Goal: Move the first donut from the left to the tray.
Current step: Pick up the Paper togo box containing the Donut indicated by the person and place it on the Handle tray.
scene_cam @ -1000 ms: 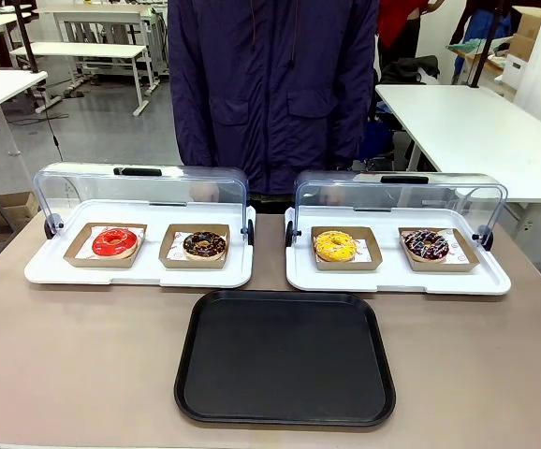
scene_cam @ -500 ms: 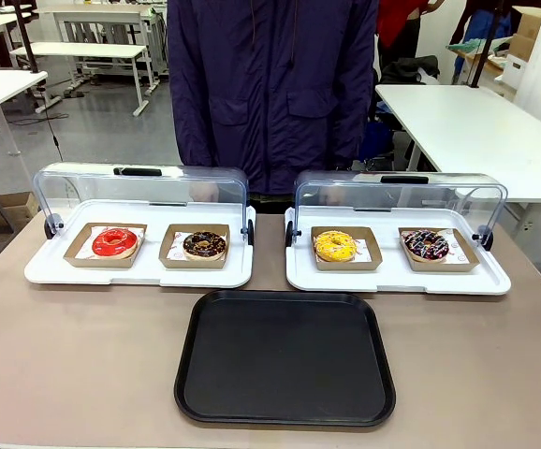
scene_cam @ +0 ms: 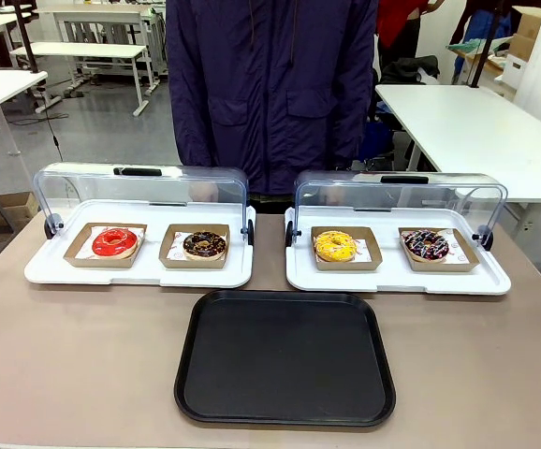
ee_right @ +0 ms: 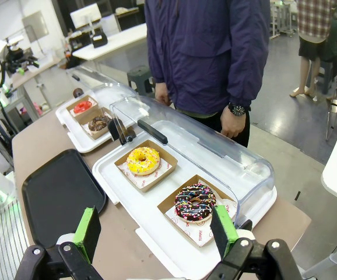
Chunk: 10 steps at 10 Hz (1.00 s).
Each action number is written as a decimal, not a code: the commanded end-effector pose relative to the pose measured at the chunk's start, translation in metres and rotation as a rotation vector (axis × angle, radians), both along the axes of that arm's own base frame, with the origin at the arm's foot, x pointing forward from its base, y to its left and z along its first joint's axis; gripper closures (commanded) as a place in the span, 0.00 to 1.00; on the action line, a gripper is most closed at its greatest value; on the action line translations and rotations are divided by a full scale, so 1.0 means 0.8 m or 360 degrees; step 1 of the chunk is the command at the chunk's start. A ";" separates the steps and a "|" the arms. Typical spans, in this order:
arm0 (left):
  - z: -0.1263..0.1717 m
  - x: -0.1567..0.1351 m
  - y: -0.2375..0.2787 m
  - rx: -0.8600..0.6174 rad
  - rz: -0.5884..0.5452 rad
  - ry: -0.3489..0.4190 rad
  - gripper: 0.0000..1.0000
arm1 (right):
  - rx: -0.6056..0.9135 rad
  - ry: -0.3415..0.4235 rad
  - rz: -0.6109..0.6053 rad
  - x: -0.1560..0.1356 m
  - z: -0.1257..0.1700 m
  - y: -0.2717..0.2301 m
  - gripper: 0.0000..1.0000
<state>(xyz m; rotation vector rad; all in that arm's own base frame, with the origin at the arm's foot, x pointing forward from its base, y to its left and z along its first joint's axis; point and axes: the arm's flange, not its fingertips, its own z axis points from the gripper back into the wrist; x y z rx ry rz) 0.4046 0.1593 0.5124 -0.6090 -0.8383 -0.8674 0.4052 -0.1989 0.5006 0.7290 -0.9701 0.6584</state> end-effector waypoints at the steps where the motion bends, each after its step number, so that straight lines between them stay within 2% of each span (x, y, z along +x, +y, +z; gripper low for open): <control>1: 0.001 -0.001 0.000 -0.0007 -0.0018 -0.0013 0.00 | 0.0014 -0.0031 0.0002 -0.001 0.000 0.003 0.00; 10: 0.001 -0.001 0.000 -0.0007 -0.0018 -0.0013 0.00 | 0.0014 -0.0031 0.0002 -0.001 0.000 0.003 0.00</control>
